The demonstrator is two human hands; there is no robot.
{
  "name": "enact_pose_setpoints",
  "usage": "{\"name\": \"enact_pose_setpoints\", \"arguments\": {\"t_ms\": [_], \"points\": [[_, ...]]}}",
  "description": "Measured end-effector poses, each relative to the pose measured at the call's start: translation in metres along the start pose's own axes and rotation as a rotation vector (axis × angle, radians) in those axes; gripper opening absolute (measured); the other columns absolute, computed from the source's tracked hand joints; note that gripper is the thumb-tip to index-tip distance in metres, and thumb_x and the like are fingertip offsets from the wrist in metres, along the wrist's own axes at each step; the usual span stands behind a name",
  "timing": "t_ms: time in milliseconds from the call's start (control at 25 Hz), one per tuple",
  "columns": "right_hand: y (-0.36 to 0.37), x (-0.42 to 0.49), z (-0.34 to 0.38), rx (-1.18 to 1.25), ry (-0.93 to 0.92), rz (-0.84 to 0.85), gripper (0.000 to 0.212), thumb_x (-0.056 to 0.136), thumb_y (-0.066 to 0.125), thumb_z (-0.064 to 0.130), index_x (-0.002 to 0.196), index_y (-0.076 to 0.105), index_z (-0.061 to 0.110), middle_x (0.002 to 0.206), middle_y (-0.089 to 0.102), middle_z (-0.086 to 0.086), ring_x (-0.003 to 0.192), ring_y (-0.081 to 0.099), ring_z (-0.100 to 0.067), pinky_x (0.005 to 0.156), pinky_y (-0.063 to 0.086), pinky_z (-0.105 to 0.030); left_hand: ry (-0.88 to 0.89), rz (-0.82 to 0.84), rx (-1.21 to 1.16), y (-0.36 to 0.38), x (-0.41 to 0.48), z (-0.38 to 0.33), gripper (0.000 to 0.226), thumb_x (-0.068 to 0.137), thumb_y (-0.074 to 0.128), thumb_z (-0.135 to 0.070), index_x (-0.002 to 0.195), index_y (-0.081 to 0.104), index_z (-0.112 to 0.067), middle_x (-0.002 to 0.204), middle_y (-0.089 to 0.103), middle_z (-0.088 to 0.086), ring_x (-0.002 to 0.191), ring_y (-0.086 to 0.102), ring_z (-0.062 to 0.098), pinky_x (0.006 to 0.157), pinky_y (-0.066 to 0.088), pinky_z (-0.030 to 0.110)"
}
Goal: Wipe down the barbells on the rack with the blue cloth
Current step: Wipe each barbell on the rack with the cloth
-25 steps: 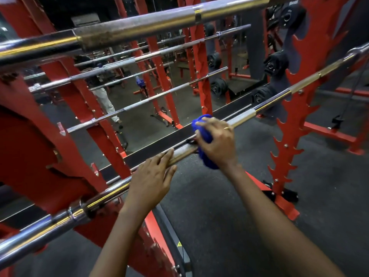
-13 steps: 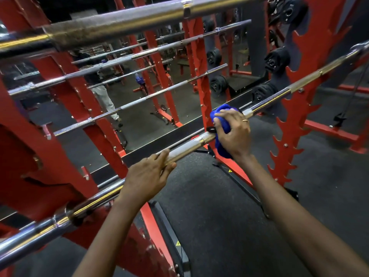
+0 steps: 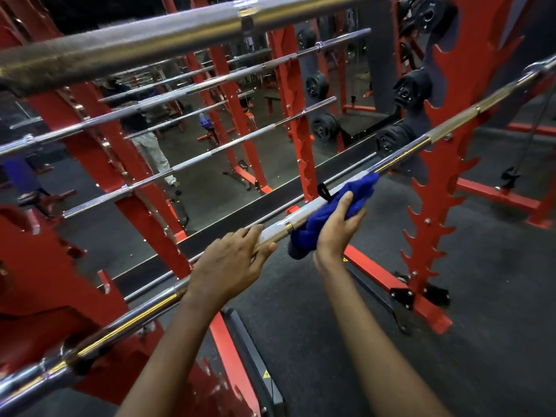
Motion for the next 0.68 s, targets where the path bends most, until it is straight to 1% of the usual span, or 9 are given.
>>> {"name": "enact_pose_setpoints", "arguments": {"t_ms": [80, 200, 240, 280, 320, 400, 440, 560, 680], "points": [[0.008, -0.032, -0.019, 0.225, 0.253, 0.117, 0.061, 0.099, 0.05, 0.06, 0.134, 0.054, 0.01, 0.119, 0.064, -0.006, 0.107, 0.065, -0.023, 0.109, 0.047, -0.05, -0.009, 0.001, -0.035, 0.001, 0.001, -0.001, 0.066, 0.1, 0.015, -0.066, 0.146, 0.043, -0.028, 0.107, 0.064, -0.003, 0.088, 0.061, 0.015, 0.07, 0.046, 0.031], [0.021, -0.057, -0.034, 0.423, 0.543, 0.334, 0.06, 0.097, 0.044, 0.07, 0.114, 0.06, 0.015, 0.078, 0.063, -0.01, 0.064, 0.064, -0.021, 0.068, 0.059, -0.033, -0.031, -0.025, -0.066, -0.002, 0.001, 0.001, 0.065, 0.1, 0.012, -0.066, 0.138, 0.049, -0.029, 0.106, 0.067, -0.002, 0.091, 0.064, 0.019, 0.071, 0.048, 0.036], [0.029, -0.05, -0.032, 0.508, 0.63, 0.4, 0.049, 0.099, 0.043, 0.067, 0.103, 0.059, 0.02, 0.065, 0.061, -0.008, 0.05, 0.059, -0.02, 0.052, 0.055, -0.029, -0.034, -0.037, -0.061, -0.003, 0.0, 0.0, 0.064, 0.101, 0.01, -0.065, 0.135, 0.051, -0.03, 0.103, 0.067, -0.002, 0.09, 0.064, 0.02, 0.07, 0.049, 0.036], [0.036, -0.041, -0.031, 0.671, 0.76, 0.454, 0.036, 0.101, 0.044, 0.059, 0.091, 0.054, 0.026, 0.054, 0.055, -0.004, 0.041, 0.052, -0.02, 0.042, 0.05, -0.028, -0.034, -0.045, -0.058, -0.005, -0.001, -0.001, 0.062, 0.103, 0.009, -0.064, 0.133, 0.051, -0.03, 0.099, 0.067, -0.003, 0.086, 0.063, 0.018, 0.069, 0.049, 0.036], [0.038, -0.025, -0.038, 0.721, 0.767, 0.476, 0.031, 0.101, 0.046, 0.053, 0.081, 0.047, 0.028, 0.047, 0.045, 0.003, 0.036, 0.043, -0.017, 0.036, 0.043, -0.026, -0.034, -0.047, -0.057, -0.006, -0.002, -0.002, 0.062, 0.104, 0.008, -0.063, 0.132, 0.051, -0.03, 0.096, 0.065, -0.005, 0.082, 0.061, 0.016, 0.068, 0.05, 0.035], [0.045, 0.007, -0.044, 0.772, 0.841, 0.598, 0.034, 0.099, 0.045, 0.056, 0.074, 0.037, 0.034, 0.046, 0.028, 0.017, 0.037, 0.034, -0.002, 0.039, 0.031, -0.015, -0.04, -0.044, -0.057, -0.006, -0.001, -0.002, 0.061, 0.104, 0.007, -0.064, 0.13, 0.052, -0.031, 0.091, 0.062, -0.007, 0.077, 0.058, 0.012, 0.065, 0.05, 0.033], [0.035, 0.015, -0.041, 0.711, 0.812, 0.552, 0.032, 0.098, 0.047, 0.056, 0.075, 0.039, 0.035, 0.051, 0.029, 0.017, 0.043, 0.04, 0.002, 0.048, 0.025, -0.01, -0.048, -0.039, -0.053, -0.006, 0.0, -0.001, 0.061, 0.104, 0.007, -0.065, 0.127, 0.052, -0.031, 0.09, 0.061, -0.008, 0.075, 0.058, 0.011, 0.063, 0.05, 0.033], [0.024, -0.001, -0.051, 0.654, 0.743, 0.557, 0.009, 0.079, 0.074, 0.037, 0.075, 0.068, 0.032, 0.064, 0.059, 0.014, 0.063, 0.06, 0.0, 0.062, 0.045, -0.015, -0.066, -0.036, -0.017, -0.006, 0.001, -0.001, 0.059, 0.102, 0.008, -0.068, 0.119, 0.052, -0.032, 0.085, 0.059, -0.008, 0.073, 0.059, 0.014, 0.058, 0.048, 0.034], [0.022, 0.02, -0.037, 0.586, 0.656, 0.454, 0.034, 0.097, 0.049, 0.059, 0.077, 0.055, 0.031, 0.062, 0.048, 0.016, 0.062, 0.04, 0.0, 0.06, 0.03, -0.025, -0.061, -0.028, -0.014, -0.006, 0.001, -0.001, 0.059, 0.101, 0.009, -0.068, 0.122, 0.051, -0.031, 0.084, 0.06, -0.007, 0.071, 0.059, 0.014, 0.055, 0.047, 0.033]]}}
Point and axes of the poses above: each hand's wrist, its own x-axis towards the middle knuckle, its own y-axis out of the palm, z = x × y, the point moved 6 cm from there along x, towards the middle knuckle
